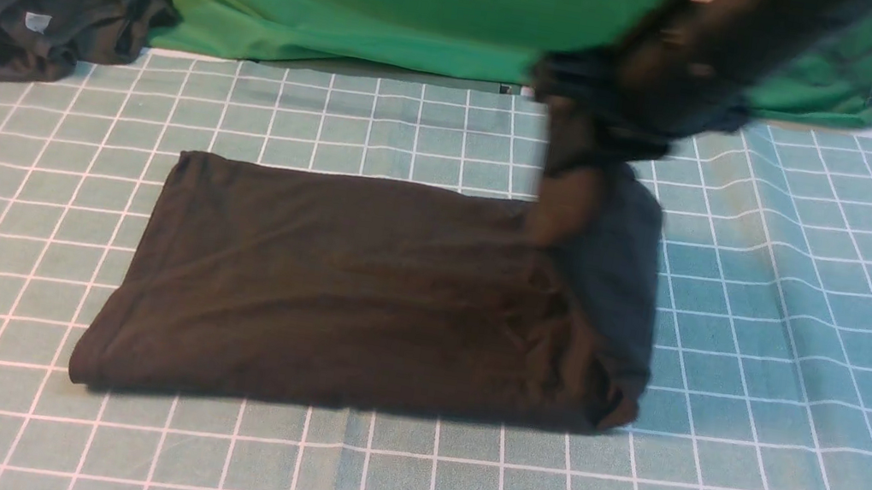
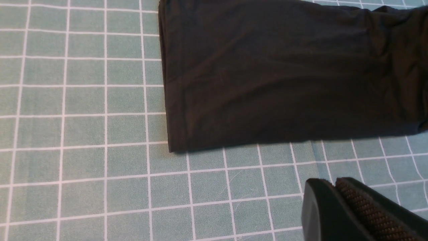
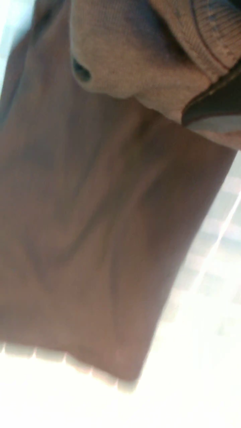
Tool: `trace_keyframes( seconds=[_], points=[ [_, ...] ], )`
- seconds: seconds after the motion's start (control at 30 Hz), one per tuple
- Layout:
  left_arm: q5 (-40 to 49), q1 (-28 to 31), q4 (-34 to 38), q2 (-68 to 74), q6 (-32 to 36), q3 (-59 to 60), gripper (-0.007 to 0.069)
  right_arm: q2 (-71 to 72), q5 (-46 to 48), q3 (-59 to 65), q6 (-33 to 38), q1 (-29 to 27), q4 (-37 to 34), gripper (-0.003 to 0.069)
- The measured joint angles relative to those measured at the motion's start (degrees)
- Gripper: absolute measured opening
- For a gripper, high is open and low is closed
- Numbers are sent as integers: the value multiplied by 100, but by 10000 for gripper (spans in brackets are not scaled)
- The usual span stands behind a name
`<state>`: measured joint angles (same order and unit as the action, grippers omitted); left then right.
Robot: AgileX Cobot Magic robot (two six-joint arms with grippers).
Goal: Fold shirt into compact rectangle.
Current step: 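Fold the right end of the dark garment over onto its left end with the right gripper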
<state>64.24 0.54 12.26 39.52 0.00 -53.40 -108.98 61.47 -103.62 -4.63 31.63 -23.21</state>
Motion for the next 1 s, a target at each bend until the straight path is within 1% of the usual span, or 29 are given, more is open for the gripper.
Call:
trace_keyframes(
  seconds=[0.03, 0.07, 0.2, 0.27, 0.4, 0.5, 0.6, 0.63, 0.77, 0.87, 0.97, 1.0],
  points=[
    [0, 0, 0, 0, 0, 0, 12, -154, -112, -177, -6, 191, -163, 65],
    [0, 0, 0, 0, 0, 0, 12, -179, -131, -177, -6, 191, -163, 65],
    [0, 0, 24, 0, 0, 0, 12, -857, -482, -863, -127, 765, -526, 65],
    [0, 0, 24, 0, 0, 0, 12, -973, -537, -969, -144, 844, -543, 65],
    [5, 0, 24, 0, 0, 0, 12, -1601, -738, -1464, -195, 1186, -842, 65],
    [5, 0, -13, 0, -119, 0, 12, -1866, -855, -1611, -215, 1309, -998, 65],
    [5, 0, -72, 0, -145, 0, 12, -2192, -1186, -1717, -234, 1462, -1248, 65],
    [5, 0, -72, 0, -145, 0, 12, -2226, -1229, -1720, -234, 1468, -1255, 65],
    [5, 0, -89, 0, -145, 0, 12, -2567, -1704, -1740, -240, 1557, -1661, 65],
    [5, 0, -89, 0, -145, 0, 12, -2722, -2032, -1740, -240, 1613, -1754, 65],
    [5, 0, -111, 0, -145, 0, 12, -2860, -2216, -1740, -240, 1664, -1793, 90],
    [5, 0, -133, 0, -145, 0, 12, -2931, -2305, -1740, -240, 1697, -1824, 161]
  ],
)
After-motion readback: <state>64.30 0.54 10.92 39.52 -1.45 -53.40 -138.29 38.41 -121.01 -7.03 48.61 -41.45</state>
